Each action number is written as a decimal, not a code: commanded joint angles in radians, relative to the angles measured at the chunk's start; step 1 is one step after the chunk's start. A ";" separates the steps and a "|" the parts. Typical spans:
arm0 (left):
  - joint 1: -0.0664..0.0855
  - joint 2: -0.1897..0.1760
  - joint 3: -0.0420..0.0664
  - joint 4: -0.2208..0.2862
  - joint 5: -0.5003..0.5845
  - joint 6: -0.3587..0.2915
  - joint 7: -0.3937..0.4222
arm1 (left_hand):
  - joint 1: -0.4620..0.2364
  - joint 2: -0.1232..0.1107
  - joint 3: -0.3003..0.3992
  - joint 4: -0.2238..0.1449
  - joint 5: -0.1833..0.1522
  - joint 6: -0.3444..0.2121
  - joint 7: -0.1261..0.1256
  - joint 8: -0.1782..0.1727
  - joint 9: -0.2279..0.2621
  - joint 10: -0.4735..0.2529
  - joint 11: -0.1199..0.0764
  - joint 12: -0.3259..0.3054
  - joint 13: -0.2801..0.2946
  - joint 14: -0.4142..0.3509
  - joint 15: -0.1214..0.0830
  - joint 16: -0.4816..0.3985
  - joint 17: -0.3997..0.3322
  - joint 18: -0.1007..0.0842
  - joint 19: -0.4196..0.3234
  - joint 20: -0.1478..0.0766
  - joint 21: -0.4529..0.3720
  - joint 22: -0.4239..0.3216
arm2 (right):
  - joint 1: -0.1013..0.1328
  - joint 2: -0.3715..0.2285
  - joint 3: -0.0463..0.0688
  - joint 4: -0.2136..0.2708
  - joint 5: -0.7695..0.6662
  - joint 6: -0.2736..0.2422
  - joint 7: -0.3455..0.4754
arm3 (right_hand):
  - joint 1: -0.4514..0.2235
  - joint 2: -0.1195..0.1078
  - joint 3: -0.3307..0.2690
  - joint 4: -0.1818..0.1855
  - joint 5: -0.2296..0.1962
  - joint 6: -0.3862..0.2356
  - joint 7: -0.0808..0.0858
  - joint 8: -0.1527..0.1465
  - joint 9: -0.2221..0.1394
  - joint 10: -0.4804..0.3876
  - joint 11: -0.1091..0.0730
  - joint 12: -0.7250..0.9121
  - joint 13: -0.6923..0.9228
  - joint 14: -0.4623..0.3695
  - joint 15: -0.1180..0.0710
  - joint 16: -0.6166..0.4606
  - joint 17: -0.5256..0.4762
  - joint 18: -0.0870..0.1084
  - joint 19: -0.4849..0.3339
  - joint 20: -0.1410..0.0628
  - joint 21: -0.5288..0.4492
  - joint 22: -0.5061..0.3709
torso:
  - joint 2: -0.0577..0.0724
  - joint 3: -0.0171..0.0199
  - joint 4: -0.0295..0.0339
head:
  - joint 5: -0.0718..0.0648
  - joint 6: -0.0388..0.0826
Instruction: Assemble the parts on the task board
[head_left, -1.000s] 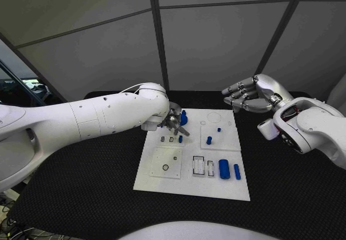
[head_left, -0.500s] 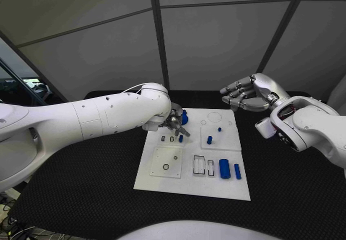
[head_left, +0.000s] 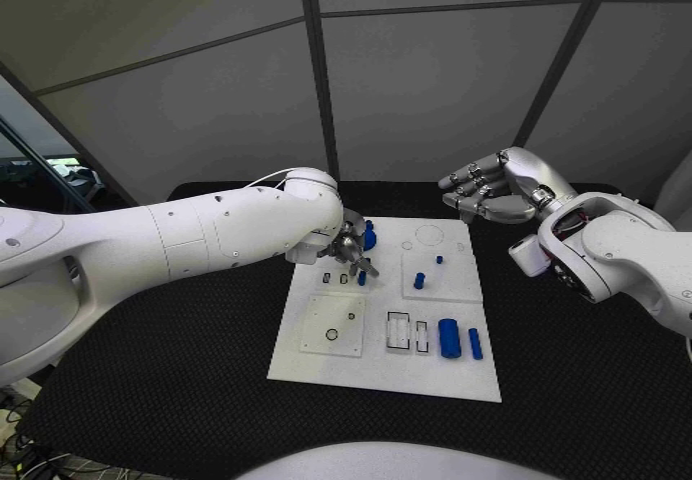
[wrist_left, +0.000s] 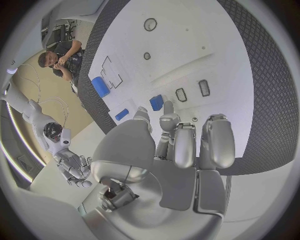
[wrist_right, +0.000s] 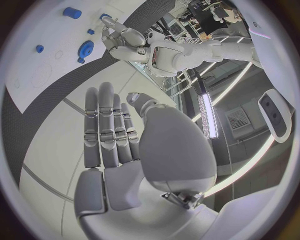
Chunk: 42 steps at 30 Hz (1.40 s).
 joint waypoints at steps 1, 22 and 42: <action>0.000 0.002 0.000 -0.003 0.005 0.021 -0.006 | 0.010 -0.001 0.003 -0.003 0.004 -0.006 -0.002 0.003 0.002 -0.005 0.001 -0.005 0.000 0.042 -0.007 -0.006 0.047 0.008 -0.003 0.002 -0.006 -0.001 | 0.002 0.001 0.001 -0.001 -0.006 -0.005 0.010 | -0.007 -0.001 -0.001 -0.004 0.007 -0.002 0.006 -0.007 0.000 0.006 0.000 -0.007 -0.001 0.006 -0.001 -0.006 -0.001 0.012 0.006 0.002 -0.005 -0.001 | 0.000 0.0002 -0.0009 | 0.002 0.000; -0.002 0.005 -0.001 -0.002 0.041 0.009 -0.004 | 0.050 0.019 0.019 -0.014 0.005 -0.009 -0.002 0.006 0.017 -0.010 0.001 -0.009 0.000 0.041 -0.007 -0.007 0.045 0.009 -0.006 0.003 -0.009 -0.001 | 0.002 0.003 0.001 -0.004 -0.006 -0.005 0.007 | -0.005 0.000 0.001 -0.007 0.014 -0.001 0.007 -0.007 0.000 0.007 0.000 -0.009 -0.004 0.007 -0.002 -0.009 0.000 0.012 0.007 0.001 -0.006 -0.002 | 0.003 -0.0005 0.0007 | 0.004 0.003; -0.003 0.003 -0.001 -0.001 0.068 0.015 -0.002 | 0.081 0.032 0.040 -0.026 0.005 -0.012 -0.003 0.006 0.027 -0.012 0.000 -0.011 0.001 0.040 -0.007 -0.007 0.045 0.009 -0.007 0.003 -0.010 0.001 | 0.002 0.010 0.001 -0.020 -0.006 0.001 0.003 | -0.004 0.000 0.002 -0.008 0.016 -0.001 0.007 -0.007 0.000 0.007 0.000 -0.010 -0.004 0.007 -0.001 -0.010 0.000 0.012 0.007 0.001 -0.006 -0.002 | 0.003 -0.0010 0.0016 | 0.004 -0.002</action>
